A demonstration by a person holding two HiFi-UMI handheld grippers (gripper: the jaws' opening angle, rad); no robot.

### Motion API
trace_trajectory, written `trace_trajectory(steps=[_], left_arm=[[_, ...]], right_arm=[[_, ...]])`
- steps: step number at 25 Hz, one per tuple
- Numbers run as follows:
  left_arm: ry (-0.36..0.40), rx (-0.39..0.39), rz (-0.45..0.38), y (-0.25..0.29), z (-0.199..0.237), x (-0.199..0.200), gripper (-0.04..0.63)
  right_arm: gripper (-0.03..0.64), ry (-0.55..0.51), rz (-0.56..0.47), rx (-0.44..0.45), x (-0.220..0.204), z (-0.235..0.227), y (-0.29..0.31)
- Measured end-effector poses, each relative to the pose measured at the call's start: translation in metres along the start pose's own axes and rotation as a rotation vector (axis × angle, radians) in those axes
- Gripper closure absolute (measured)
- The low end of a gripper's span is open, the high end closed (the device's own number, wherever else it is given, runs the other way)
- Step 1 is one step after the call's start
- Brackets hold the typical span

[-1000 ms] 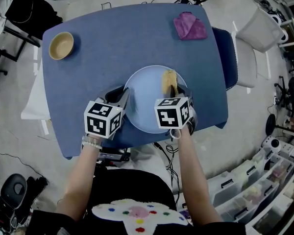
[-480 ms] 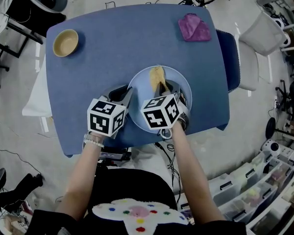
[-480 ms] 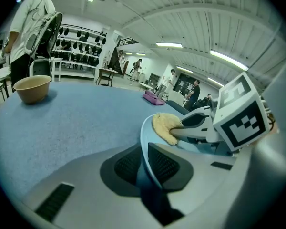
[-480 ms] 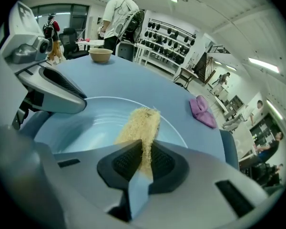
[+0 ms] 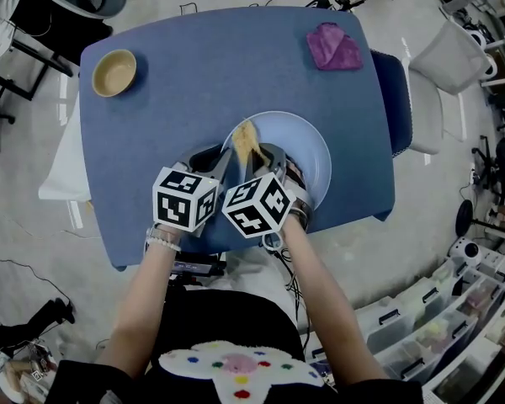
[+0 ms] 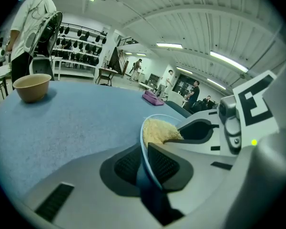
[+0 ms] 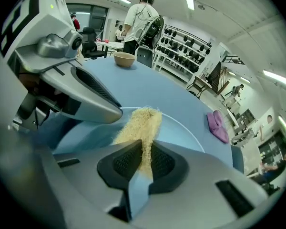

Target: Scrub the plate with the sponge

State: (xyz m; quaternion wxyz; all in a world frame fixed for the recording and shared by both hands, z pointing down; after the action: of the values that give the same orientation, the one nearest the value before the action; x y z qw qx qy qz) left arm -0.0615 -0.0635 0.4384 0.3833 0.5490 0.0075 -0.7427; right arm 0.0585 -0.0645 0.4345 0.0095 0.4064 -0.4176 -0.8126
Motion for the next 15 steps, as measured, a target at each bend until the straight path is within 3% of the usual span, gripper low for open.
trace_trajectory(steps=[8, 15], left_arm=[[-0.01, -0.007, -0.002, 0.001, 0.001, -0.001, 0.54], [-0.017, -0.013, -0.006, 0.001, 0.002, -0.002, 0.538]], right_arm=[[0.575, -0.007, -0.009, 0.075, 0.003, 0.023, -0.007], [0.575, 0.055, -0.005, 0.141, -0.001, 0.033, -0.016]])
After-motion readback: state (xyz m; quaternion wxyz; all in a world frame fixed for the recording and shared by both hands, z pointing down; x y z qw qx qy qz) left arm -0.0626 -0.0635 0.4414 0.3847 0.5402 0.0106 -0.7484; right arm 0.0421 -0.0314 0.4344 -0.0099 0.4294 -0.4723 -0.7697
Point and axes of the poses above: the fingertips, and each gripper's own axes: y forward along the fingers, z to its left, x out of its top, the point moved 8 cm from there along -y, backward along the fingers, and after that the axes turned 14 degrees about -z, right-handed, at the moved point
